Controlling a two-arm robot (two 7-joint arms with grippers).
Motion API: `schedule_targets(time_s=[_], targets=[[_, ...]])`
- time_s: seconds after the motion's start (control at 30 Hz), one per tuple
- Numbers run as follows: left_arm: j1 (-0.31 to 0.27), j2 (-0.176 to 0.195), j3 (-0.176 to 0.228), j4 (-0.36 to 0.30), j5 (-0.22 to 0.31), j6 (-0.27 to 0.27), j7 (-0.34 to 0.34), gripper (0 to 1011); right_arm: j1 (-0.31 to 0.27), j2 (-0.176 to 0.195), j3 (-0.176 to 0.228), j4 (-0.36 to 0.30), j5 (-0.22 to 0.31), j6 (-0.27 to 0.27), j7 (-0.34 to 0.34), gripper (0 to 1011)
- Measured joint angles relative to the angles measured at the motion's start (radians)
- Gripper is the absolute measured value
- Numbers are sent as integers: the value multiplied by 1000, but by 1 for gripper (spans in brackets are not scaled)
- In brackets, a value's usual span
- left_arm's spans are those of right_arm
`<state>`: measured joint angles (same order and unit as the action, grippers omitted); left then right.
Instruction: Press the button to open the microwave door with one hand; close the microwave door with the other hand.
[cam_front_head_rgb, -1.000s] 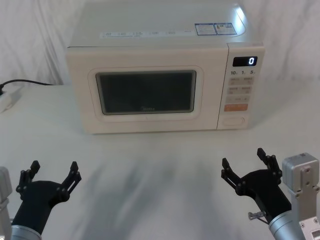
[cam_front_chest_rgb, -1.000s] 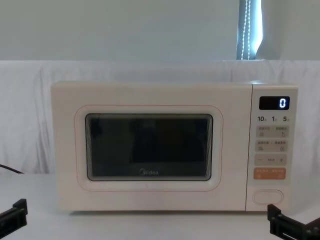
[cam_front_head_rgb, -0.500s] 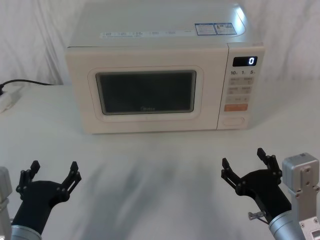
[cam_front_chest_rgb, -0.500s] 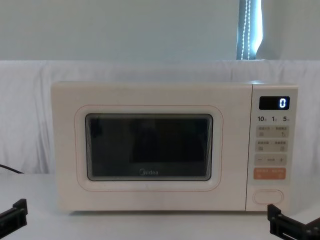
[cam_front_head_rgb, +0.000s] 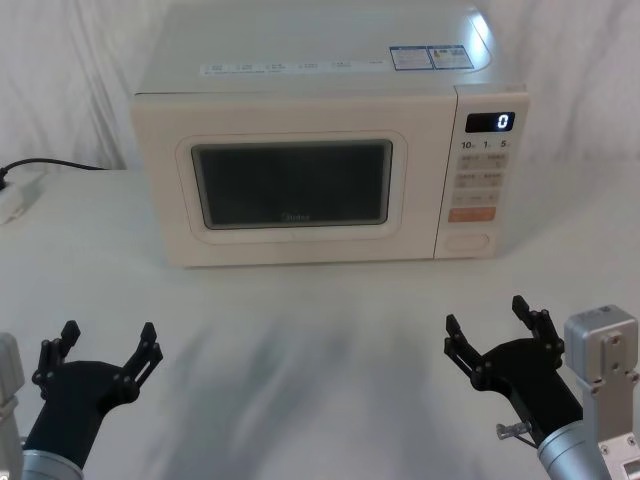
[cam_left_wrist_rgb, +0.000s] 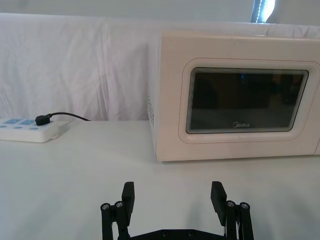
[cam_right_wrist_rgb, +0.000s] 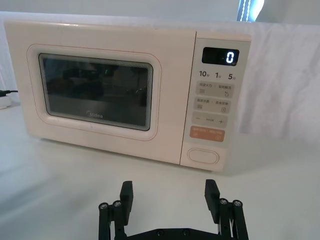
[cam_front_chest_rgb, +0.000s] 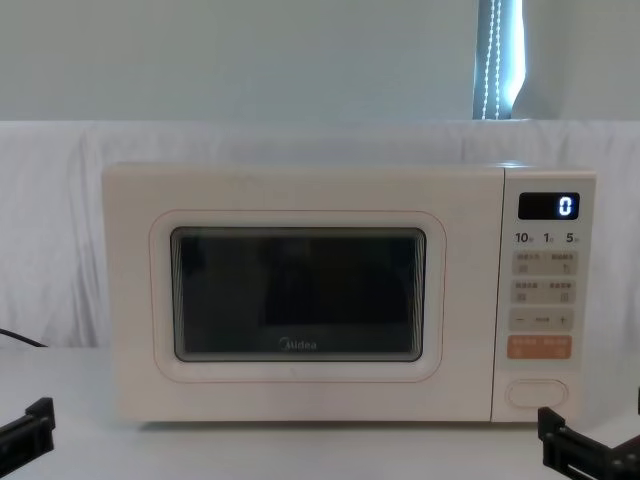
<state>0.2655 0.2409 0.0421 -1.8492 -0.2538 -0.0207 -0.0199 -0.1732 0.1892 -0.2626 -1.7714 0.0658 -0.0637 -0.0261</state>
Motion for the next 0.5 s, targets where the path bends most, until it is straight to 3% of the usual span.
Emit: schedule_targets(time_s=[0.1, 0.5], targets=[[0, 0, 0, 0, 0, 0, 0, 1001, 0, 0, 0, 0, 0, 0, 0, 908], [0, 0, 0, 0, 0, 0, 0, 1001, 0, 0, 0, 0, 0, 0, 0, 550]])
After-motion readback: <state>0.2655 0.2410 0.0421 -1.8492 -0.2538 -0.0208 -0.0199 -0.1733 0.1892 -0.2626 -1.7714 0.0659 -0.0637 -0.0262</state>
